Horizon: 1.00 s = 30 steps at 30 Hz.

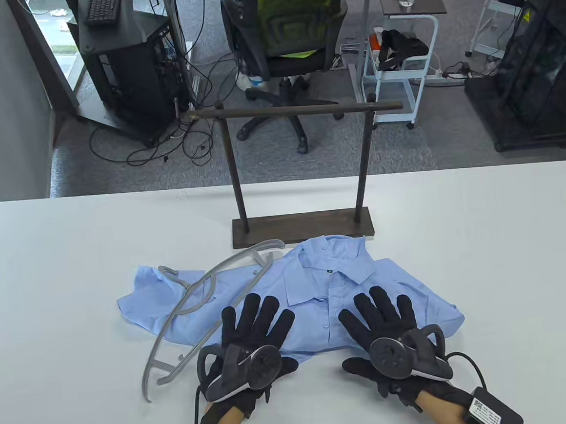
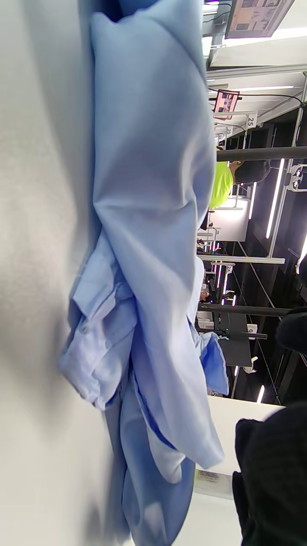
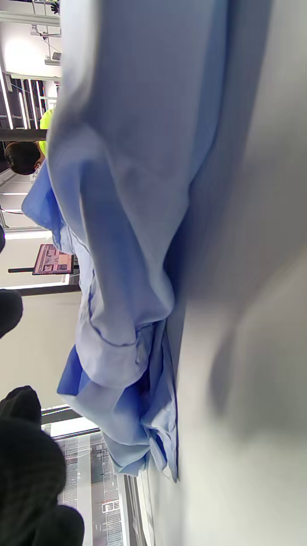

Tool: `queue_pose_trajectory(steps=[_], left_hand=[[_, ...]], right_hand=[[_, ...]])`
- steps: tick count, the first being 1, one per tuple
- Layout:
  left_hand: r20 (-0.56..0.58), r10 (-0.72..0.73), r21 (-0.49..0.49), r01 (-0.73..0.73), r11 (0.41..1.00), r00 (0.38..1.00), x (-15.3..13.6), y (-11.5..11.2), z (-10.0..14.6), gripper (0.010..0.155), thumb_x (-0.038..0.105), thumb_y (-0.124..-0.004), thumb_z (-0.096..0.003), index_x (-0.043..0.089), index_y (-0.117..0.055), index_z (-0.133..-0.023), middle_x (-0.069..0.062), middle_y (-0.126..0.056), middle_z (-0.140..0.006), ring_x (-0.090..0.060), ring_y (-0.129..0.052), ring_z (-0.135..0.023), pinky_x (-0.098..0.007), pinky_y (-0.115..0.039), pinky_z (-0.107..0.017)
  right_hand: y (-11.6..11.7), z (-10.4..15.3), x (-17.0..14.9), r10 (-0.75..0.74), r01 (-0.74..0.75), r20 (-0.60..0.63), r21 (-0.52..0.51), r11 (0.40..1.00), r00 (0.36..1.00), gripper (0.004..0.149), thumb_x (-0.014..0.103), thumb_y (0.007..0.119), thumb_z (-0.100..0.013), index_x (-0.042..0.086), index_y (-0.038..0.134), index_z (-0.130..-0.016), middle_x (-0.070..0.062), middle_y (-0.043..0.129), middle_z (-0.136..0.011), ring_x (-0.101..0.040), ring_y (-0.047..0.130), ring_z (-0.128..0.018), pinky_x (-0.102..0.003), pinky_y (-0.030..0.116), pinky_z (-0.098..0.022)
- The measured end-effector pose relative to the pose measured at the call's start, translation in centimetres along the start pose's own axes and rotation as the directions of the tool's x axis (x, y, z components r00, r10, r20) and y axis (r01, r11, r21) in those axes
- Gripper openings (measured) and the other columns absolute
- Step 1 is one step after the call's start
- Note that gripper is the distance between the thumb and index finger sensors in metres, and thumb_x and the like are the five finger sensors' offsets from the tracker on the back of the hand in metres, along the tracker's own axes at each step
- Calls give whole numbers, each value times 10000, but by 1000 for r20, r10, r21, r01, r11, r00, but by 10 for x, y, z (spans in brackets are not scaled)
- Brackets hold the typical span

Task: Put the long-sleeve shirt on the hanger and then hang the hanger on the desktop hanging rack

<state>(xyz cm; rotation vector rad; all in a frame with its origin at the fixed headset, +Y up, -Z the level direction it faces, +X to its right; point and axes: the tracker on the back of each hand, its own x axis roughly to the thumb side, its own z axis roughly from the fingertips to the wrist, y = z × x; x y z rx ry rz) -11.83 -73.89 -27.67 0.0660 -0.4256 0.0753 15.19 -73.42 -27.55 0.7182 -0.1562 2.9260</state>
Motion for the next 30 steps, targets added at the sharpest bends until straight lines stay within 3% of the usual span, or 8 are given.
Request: queue_pose_trajectory(steps=[30], left_hand=[[-5, 11, -17, -11, 1000, 1000, -2, 0, -1, 899, 695, -718, -321, 388, -437, -1117, 2, -319, -1224, -355, -302, -1177, -679, -289, -762]], right_hand=[[1, -1, 2, 17, -17, -8, 15, 1000, 1000, 867, 697, 768, -357, 327, 496, -1093, -138, 324, -1137, -464, 264, -1069, -785, 257, -689]])
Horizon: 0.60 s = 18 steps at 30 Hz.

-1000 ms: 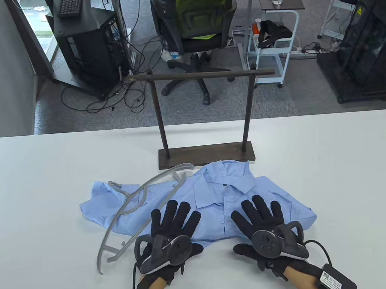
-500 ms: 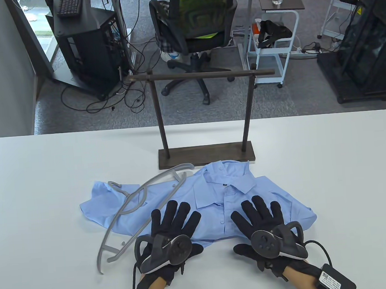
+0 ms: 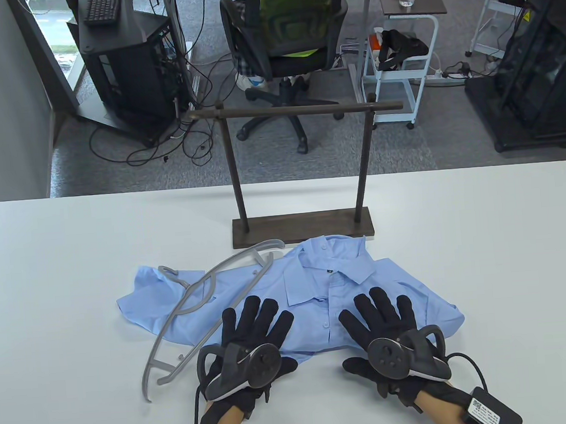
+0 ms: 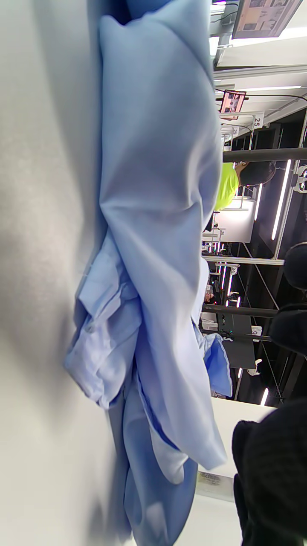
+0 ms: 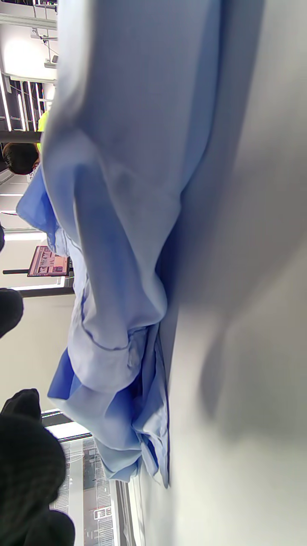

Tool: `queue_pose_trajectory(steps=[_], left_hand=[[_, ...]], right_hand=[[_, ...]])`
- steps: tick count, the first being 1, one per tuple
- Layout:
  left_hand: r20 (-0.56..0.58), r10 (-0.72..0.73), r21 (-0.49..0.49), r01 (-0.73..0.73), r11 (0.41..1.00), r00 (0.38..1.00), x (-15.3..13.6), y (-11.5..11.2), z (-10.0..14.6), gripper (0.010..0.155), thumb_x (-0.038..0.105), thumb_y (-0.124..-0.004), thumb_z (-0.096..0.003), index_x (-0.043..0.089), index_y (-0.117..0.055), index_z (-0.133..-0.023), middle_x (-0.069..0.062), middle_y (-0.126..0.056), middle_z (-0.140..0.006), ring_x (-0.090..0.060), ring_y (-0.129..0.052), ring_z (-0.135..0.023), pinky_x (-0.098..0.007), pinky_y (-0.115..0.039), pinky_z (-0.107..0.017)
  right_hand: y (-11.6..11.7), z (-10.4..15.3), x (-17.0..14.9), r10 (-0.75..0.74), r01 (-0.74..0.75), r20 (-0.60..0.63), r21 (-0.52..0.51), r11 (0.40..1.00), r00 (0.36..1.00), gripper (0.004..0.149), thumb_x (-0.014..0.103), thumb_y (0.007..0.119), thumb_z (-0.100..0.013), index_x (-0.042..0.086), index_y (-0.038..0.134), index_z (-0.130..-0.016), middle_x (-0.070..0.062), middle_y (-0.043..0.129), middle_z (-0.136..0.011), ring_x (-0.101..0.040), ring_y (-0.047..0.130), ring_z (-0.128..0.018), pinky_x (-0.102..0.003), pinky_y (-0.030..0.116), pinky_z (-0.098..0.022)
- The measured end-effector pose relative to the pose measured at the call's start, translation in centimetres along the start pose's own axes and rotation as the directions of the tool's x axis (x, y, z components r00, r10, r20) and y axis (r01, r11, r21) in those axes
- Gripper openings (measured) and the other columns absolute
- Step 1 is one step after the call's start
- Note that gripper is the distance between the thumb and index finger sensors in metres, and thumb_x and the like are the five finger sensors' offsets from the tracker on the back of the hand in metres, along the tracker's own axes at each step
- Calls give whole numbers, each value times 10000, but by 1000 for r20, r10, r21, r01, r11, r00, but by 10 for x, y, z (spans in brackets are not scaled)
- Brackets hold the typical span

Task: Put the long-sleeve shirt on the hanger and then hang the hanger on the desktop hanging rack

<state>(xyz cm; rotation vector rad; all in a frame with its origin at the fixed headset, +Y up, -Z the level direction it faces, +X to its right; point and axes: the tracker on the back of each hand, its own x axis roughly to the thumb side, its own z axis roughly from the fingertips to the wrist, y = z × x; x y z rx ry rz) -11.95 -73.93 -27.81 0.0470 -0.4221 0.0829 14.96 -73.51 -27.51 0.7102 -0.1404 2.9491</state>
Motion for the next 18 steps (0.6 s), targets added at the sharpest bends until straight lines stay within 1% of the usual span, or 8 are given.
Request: queue_pose_trajectory(steps=[8, 11, 13, 16, 18], left_hand=[[-2, 5, 8, -5, 1000, 1000, -1, 1, 0, 889, 690, -718, -325, 383, -450, -1115, -2, -345, -1223, -355, -322, -1175, -677, -303, -763], [-2, 10, 38, -10, 999, 1000, -2, 7, 0, 864, 679, -722, -332, 359, -505, -1105, -16, -453, -1196, -348, -376, -1172, -678, -328, -762], [-3, 15, 72, -14, 997, 1000, -3, 14, 1, 835, 668, -727, -341, 339, -558, -1090, -21, -542, -1163, -343, -497, -1154, -682, -376, -761], [-35, 14, 110, -10, 994, 999, -8, 26, 0, 820, 665, -729, -345, 332, -590, -1081, -29, -597, -1145, -344, -588, -1127, -685, -424, -755], [-52, 51, 113, -45, 993, 997, -14, 33, 0, 829, 672, -726, -341, 327, -593, -1084, -37, -629, -1136, -353, -691, -1080, -683, -478, -744]], right_hand=[[0, 0, 0, 5, -5, -2, -2, 1000, 1000, 864, 692, 769, -360, 326, 496, -1093, -137, 321, -1137, -463, 268, -1069, -784, 257, -690], [0, 0, 0, 6, -6, -4, -4, 1000, 1000, 863, 691, 770, -360, 327, 496, -1092, -137, 321, -1137, -463, 270, -1069, -784, 258, -690], [0, 0, 0, 3, -3, -4, -5, 1000, 1000, 861, 689, 771, -361, 326, 497, -1093, -138, 321, -1137, -463, 270, -1069, -783, 258, -691], [-1, -1, 0, 4, -4, 1, -11, 1000, 1000, 859, 685, 773, -362, 327, 496, -1092, -136, 319, -1137, -463, 270, -1069, -783, 256, -691], [-2, -1, 0, 11, -11, 2, -13, 1000, 1000, 859, 686, 772, -362, 328, 495, -1092, -134, 318, -1138, -462, 269, -1070, -782, 255, -693]])
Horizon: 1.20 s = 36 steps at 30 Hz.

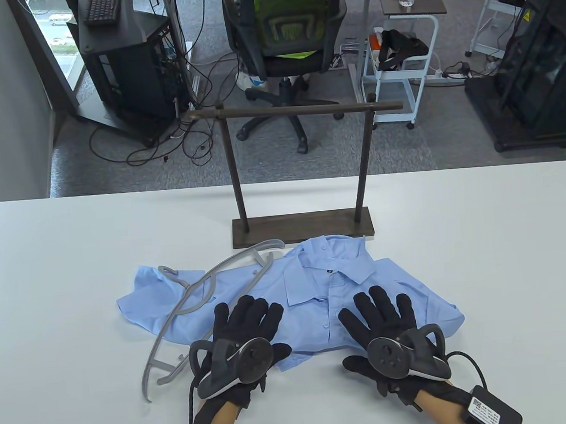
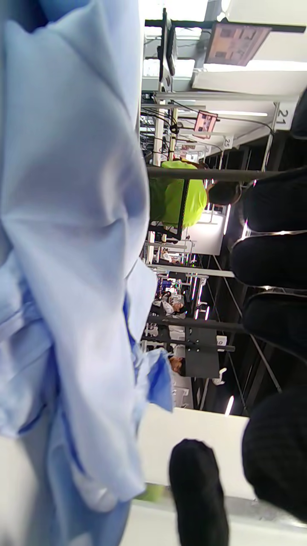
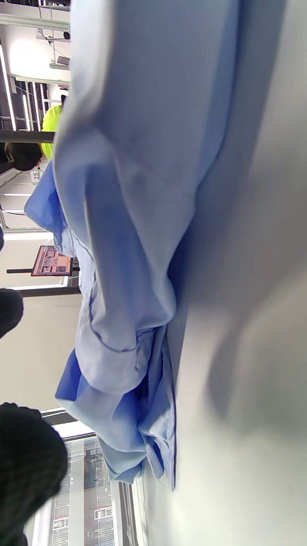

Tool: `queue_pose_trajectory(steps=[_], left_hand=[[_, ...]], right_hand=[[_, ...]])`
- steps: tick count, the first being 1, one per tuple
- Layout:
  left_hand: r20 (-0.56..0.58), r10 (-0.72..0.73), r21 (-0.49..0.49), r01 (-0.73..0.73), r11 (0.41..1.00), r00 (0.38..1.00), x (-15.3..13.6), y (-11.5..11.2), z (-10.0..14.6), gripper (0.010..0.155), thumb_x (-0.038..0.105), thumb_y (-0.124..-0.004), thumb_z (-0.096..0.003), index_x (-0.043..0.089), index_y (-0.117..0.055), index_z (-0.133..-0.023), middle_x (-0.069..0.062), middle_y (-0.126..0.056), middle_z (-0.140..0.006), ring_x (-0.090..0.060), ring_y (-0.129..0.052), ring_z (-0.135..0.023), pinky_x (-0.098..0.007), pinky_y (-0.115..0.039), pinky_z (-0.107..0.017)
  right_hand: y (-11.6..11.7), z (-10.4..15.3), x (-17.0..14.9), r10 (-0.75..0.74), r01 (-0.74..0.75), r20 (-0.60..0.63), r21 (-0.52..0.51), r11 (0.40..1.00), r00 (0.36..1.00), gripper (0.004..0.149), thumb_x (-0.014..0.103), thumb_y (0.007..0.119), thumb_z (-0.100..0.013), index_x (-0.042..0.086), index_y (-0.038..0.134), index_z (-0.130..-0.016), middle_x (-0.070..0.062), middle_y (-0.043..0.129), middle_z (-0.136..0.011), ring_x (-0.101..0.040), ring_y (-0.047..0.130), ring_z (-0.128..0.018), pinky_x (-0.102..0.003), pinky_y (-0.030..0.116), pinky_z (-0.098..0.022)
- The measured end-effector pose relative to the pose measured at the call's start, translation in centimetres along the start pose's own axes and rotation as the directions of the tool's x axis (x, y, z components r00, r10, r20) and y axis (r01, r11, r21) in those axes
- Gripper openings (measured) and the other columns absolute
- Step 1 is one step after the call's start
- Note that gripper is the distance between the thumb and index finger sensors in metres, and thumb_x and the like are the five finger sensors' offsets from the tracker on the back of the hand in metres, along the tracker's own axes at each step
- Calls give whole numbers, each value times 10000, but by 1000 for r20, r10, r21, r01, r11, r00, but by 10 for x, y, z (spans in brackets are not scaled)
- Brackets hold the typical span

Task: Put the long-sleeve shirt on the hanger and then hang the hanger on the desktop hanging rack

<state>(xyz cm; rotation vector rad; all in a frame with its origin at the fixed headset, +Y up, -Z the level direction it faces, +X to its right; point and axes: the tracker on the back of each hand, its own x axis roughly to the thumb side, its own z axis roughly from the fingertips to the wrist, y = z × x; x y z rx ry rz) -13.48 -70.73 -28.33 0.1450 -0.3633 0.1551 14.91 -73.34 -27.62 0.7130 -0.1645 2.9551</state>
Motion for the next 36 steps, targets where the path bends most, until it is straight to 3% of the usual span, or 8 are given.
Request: queue_pose_trajectory(steps=[3, 8, 14, 18, 25, 29, 36], left_hand=[[-53, 40, 41, -37, 998, 998, -11, 11, -1, 840, 678, -724, -345, 309, -600, -1090, -60, -648, -1132, -372, -766, -1026, -682, -530, -722], [-132, 33, 57, -26, 998, 991, -32, 24, -3, 837, 675, -730, -365, 303, -585, -1100, -67, -580, -1160, -401, -716, -1044, -704, -578, -686], [-225, 79, 94, -59, 994, 971, -78, 39, 1, 771, 632, -776, -387, 263, -692, -1058, -69, -706, -1104, -406, -809, -974, -706, -616, -654], [-351, 90, 101, -58, 993, 932, -117, 44, 11, 758, 621, -791, -397, 236, -717, -1046, -98, -742, -1076, -419, -842, -932, -702, -625, -641], [-581, 66, 64, -36, 997, 811, -168, 38, 41, 722, 555, -856, -402, 156, -779, -998, -178, -819, -977, -409, -990, -676, -676, -699, -571], [-659, 90, 27, -96, 995, 747, -184, 26, 46, 662, 499, -882, -411, 112, -829, -945, -207, -854, -912, -429, -996, -650, -701, -732, -516], [-731, 48, -98, -175, 980, 680, -186, -2, 40, 619, 447, -892, -438, 65, -852, -924, -251, -846, -908, -528, -978, -704, -741, -820, -386]], right_hand=[[-1, 0, 0, 2, -2, 4, -1, 1000, 1000, 861, 690, 772, -359, 328, 499, -1091, -133, 318, -1138, -461, 268, -1070, -781, 252, -694], [-2, 1, -2, 2, -2, 1, -11, 1000, 1000, 859, 687, 773, -359, 327, 505, -1091, -133, 319, -1139, -460, 268, -1071, -781, 252, -694], [-1, 0, -4, -1, 1, -6, -1, 1000, 1000, 859, 688, 773, -359, 327, 506, -1092, -134, 315, -1139, -459, 266, -1071, -780, 251, -694], [1, 0, -3, 2, -2, -6, 4, 1000, 1000, 856, 688, 771, -360, 328, 508, -1091, -134, 314, -1139, -461, 266, -1070, -779, 252, -694], [1, 0, -2, 7, -7, -4, 7, 1000, 1000, 853, 686, 772, -362, 327, 512, -1091, -136, 314, -1139, -461, 265, -1070, -776, 251, -696], [5, -2, 0, 9, -9, 4, 25, 1000, 1000, 851, 684, 773, -363, 328, 511, -1090, -134, 312, -1139, -459, 262, -1070, -774, 251, -696], [5, -2, 0, 15, -15, 1, 32, 999, 1000, 846, 679, 774, -365, 329, 511, -1089, -134, 310, -1138, -457, 261, -1070, -771, 250, -699]])
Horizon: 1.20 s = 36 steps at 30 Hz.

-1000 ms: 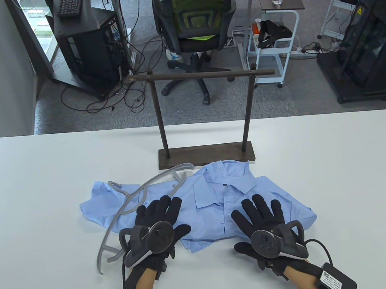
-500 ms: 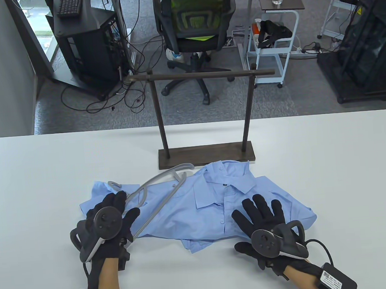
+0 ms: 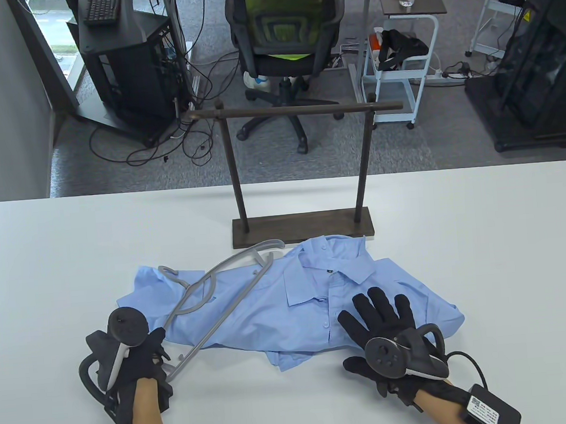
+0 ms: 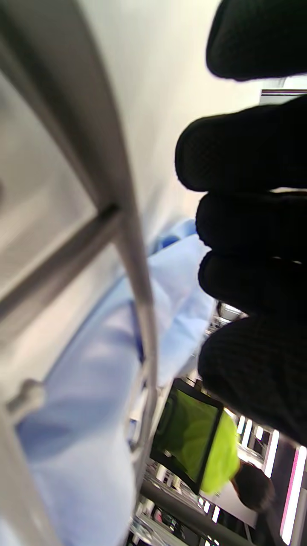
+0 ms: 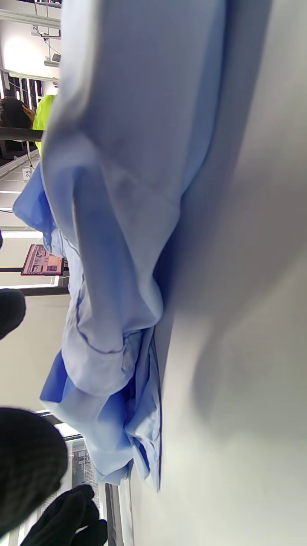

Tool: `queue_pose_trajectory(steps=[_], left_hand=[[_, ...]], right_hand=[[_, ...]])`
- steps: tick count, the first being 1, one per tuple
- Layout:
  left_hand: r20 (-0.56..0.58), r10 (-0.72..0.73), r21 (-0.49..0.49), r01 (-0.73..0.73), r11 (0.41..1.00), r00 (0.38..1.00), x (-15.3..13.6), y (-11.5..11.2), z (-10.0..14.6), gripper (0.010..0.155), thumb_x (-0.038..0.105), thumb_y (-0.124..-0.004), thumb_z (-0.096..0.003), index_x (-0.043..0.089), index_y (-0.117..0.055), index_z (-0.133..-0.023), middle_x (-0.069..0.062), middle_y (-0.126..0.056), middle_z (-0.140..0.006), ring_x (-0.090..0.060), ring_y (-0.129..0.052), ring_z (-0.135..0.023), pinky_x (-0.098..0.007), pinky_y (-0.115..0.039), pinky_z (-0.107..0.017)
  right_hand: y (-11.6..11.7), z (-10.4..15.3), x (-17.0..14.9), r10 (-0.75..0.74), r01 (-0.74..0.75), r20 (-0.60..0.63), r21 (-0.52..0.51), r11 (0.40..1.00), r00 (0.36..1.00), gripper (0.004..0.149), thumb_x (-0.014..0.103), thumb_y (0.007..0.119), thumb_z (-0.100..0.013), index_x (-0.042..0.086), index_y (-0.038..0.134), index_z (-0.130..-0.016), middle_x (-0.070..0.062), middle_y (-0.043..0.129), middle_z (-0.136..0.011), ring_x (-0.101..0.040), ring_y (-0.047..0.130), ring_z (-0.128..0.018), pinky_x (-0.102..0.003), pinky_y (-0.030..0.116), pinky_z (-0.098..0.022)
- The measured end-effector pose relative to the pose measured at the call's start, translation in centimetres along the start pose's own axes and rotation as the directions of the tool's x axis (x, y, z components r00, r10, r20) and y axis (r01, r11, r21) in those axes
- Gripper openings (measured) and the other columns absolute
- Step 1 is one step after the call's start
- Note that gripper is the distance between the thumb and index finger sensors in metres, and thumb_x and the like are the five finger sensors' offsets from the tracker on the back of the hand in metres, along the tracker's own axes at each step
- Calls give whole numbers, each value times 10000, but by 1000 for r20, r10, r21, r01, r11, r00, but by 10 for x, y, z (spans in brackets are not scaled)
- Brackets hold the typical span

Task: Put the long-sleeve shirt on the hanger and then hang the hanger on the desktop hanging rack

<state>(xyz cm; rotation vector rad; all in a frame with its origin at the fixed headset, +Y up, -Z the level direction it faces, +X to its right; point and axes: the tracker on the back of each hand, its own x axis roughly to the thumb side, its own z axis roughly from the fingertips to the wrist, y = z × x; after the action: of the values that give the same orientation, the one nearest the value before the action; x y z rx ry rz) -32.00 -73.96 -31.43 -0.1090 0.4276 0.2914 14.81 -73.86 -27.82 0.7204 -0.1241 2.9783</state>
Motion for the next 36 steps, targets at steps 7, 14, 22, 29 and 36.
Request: queue_pose_trajectory(steps=[7, 14, 22, 29, 36], left_hand=[[-28, -108, -32, 107, 994, 994, 7, -16, -7, 600, 427, -899, -432, 56, -879, -903, -266, -820, -925, -530, -926, -751, -749, -774, -428], [-17, -169, -62, 168, 984, 985, 12, -27, -9, 598, 418, -900, -427, 64, -880, -908, -278, -751, -974, -528, -852, -817, -748, -704, -493], [-24, -129, -33, 128, 991, 991, 12, -28, -8, 517, 356, -857, -451, 65, -866, -878, -270, -732, -966, -504, -860, -799, -736, -718, -495], [25, 82, 65, -84, 994, 996, 10, -9, 6, 508, 334, -784, -476, 92, -762, -922, -248, -813, -890, -439, -1001, -626, -699, -817, -426], [154, 140, 178, -167, 970, 978, 14, 8, 15, 504, 360, -767, -468, 142, -744, -922, -160, -869, -765, -253, -1005, -356, -570, -896, -384]], right_hand=[[0, 1, 0, 2, -2, -1, -3, 1000, 1000, 843, 675, 775, -368, 326, 513, -1089, -137, 309, -1138, -460, 260, -1068, -769, 252, -699], [0, 1, 0, 3, -3, -13, -4, 1000, 1000, 841, 671, 776, -371, 325, 512, -1090, -138, 304, -1138, -461, 258, -1067, -767, 252, -700], [-2, 3, -4, 3, -4, -42, -18, 1000, 999, 832, 661, 777, -377, 324, 511, -1090, -137, 302, -1138, -461, 259, -1067, -766, 253, -700], [-5, 2, -12, -15, 13, -74, -29, 999, 997, 827, 653, 779, -380, 324, 510, -1090, -137, 306, -1137, -460, 262, -1067, -764, 255, -702], [-7, 1, -24, -48, 44, -120, -37, 998, 992, 814, 640, 780, -388, 321, 513, -1089, -141, 319, -1135, -461, 278, -1066, -761, 266, -703]])
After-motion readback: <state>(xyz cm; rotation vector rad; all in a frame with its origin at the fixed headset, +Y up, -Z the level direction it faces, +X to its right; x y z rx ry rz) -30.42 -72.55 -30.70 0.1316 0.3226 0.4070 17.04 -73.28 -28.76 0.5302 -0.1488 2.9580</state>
